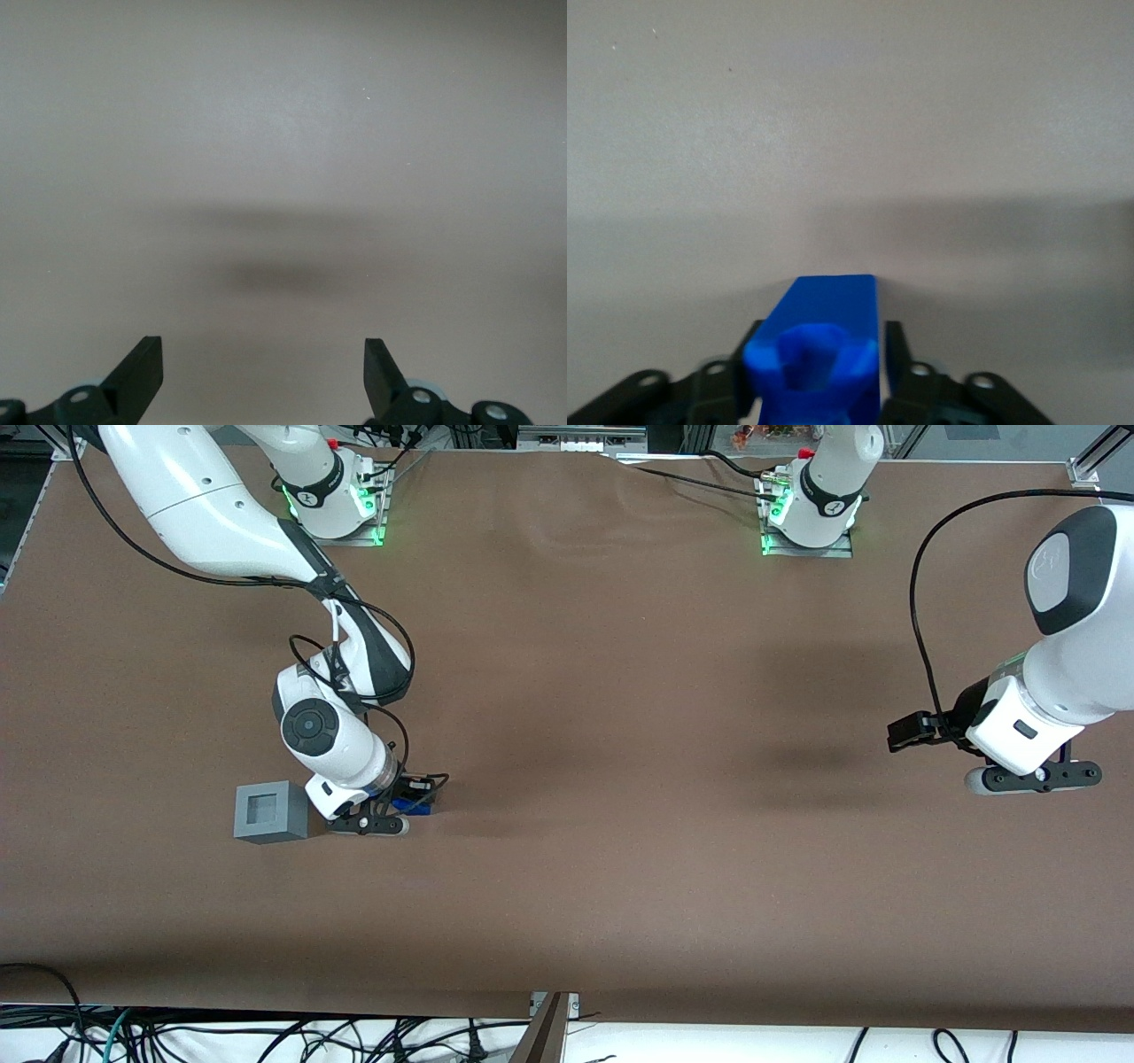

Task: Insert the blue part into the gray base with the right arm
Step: 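Lift the blue block and carry it over the gray base's hole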

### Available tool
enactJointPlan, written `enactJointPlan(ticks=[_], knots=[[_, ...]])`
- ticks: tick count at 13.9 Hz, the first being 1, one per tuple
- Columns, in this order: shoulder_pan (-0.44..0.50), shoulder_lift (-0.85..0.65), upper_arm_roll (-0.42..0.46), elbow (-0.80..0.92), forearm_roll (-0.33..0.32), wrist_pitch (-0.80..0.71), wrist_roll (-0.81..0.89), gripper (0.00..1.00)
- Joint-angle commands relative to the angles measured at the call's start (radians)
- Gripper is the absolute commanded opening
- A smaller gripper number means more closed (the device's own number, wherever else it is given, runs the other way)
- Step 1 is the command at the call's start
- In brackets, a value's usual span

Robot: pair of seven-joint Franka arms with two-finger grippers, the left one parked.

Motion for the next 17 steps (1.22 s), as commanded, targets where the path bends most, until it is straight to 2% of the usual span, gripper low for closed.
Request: enactJointPlan(ticks=[1,3,10,13,17], knots=[[-0.005,-0.006,-0.004,0.031,-0.011,-0.032,0.006,0.24],[-0.024,-0.012,-0.003,0.063,-0.014,-0.099,-0.017,0.23],[-0.144,-0.087,0.000,0.183,-0.007,-0.429,-0.436,0.23],[-0.216,-0.125,-0.010,0.178,-0.002,-0.493,-0.655,0.23],[-0.276,-0.138,-0.013,0.174,-0.001,-0.523,-0.772,0.23]])
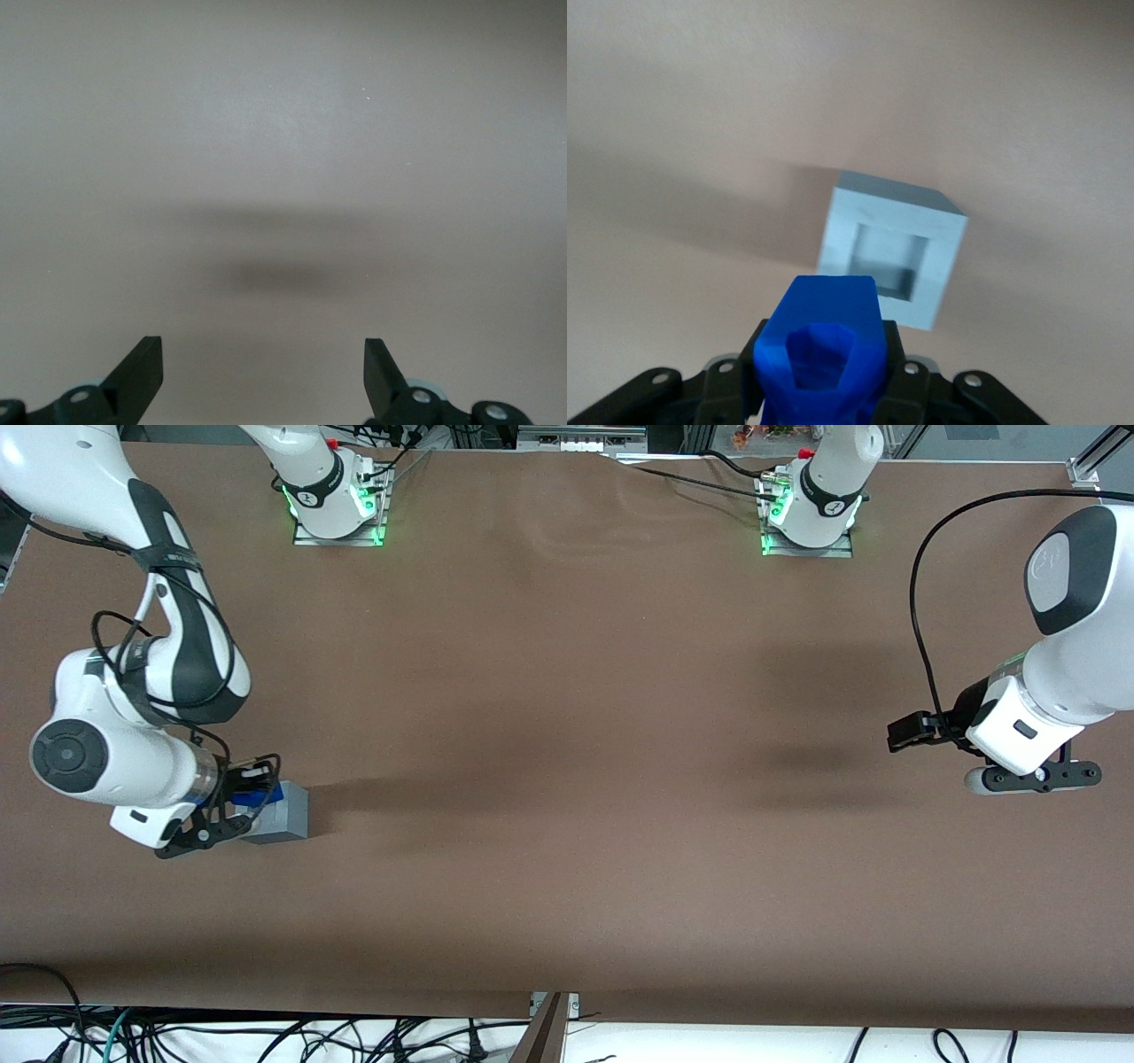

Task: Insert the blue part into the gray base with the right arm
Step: 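Lift the blue block and carry it over the gray base's hole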

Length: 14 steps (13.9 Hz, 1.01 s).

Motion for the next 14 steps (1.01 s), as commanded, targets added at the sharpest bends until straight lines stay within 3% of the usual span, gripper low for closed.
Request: enactJointPlan(ticks=[1,5,7,14], knots=[[-0.044,-0.008,0.003,-0.016,0.003,-0.002,-0.075,0.23],[-0.066,0.010,0.000,-0.014,0.055,0.029,-0.025,0.23],[-0.065,0.019,0.001,-0.011,0.053,0.029,0.059,0.23],[-0.058,0.056,0.001,-0.011,0.046,0.097,0.095,0.23]])
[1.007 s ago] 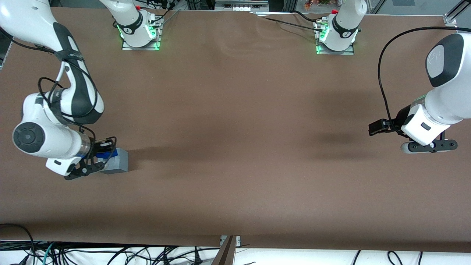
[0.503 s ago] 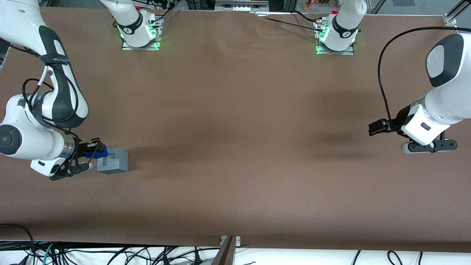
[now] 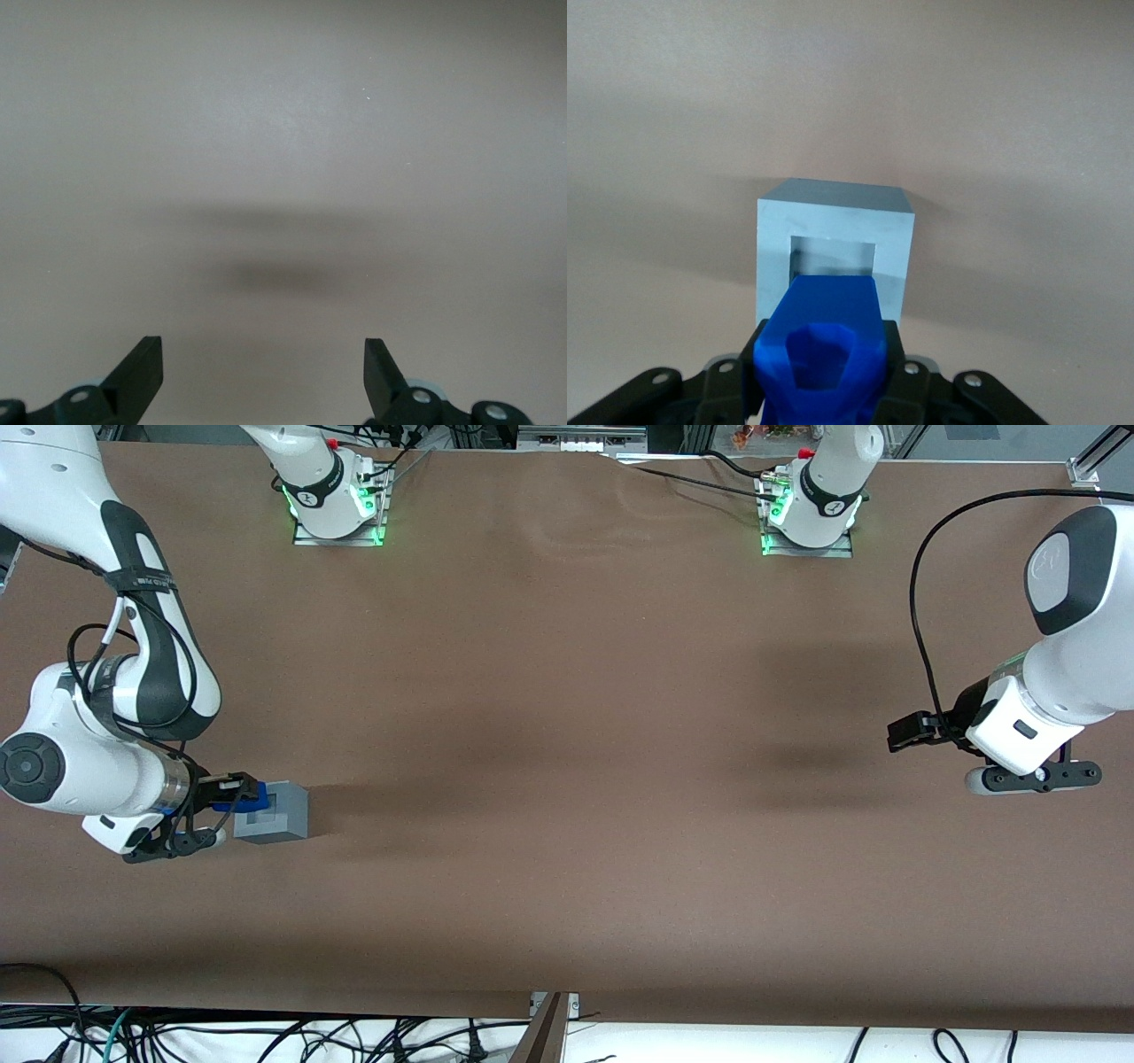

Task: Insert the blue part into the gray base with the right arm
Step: 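Lower the blue block into the gray base's hole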

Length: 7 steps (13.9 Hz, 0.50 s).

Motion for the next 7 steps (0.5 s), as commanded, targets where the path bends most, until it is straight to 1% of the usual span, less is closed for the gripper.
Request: enactJointPlan(ticks=[1,7], knots=[[0.002,0.002,0.003,-0.005,0.006,0.020,0.021,0.23],[0.005,0.017,0.004,-0.005,-0.003,0.050,0.035,0.23]])
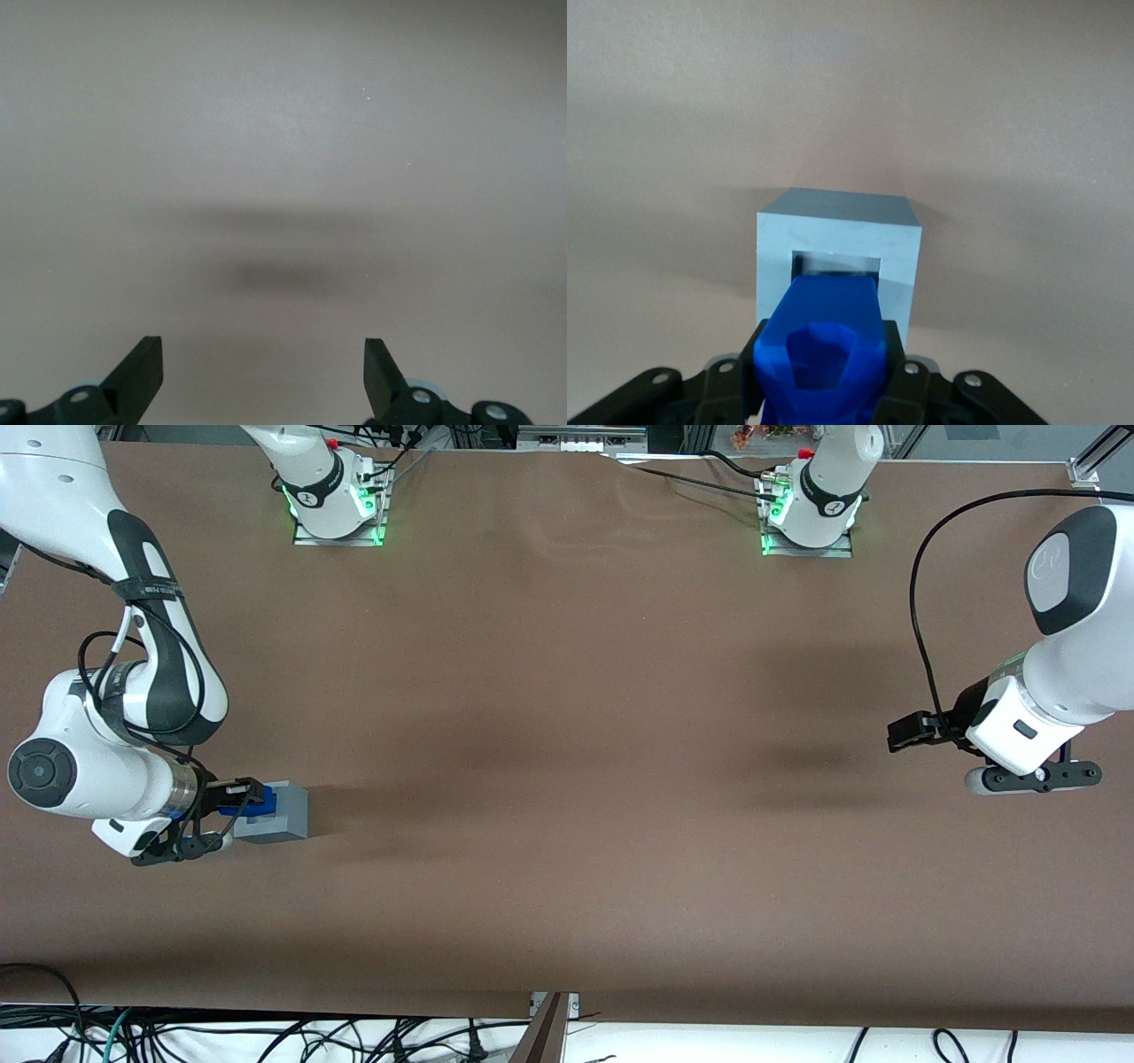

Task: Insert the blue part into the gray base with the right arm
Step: 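Lower the blue block into the gray base's hole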

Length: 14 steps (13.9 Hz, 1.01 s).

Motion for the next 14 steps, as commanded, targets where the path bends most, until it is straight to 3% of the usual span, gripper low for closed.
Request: enactJointPlan(ticks=[1,13,14], knots=[[0.001,0.007,0.003,-0.003,-0.003,0.021,0.025,0.23],[0.006,0.029,0.003,-0.002,-0.018,0.064,0.030,0.24],[0.006,0.030,0.004,-0.002,-0.018,0.064,0.030,0.29]])
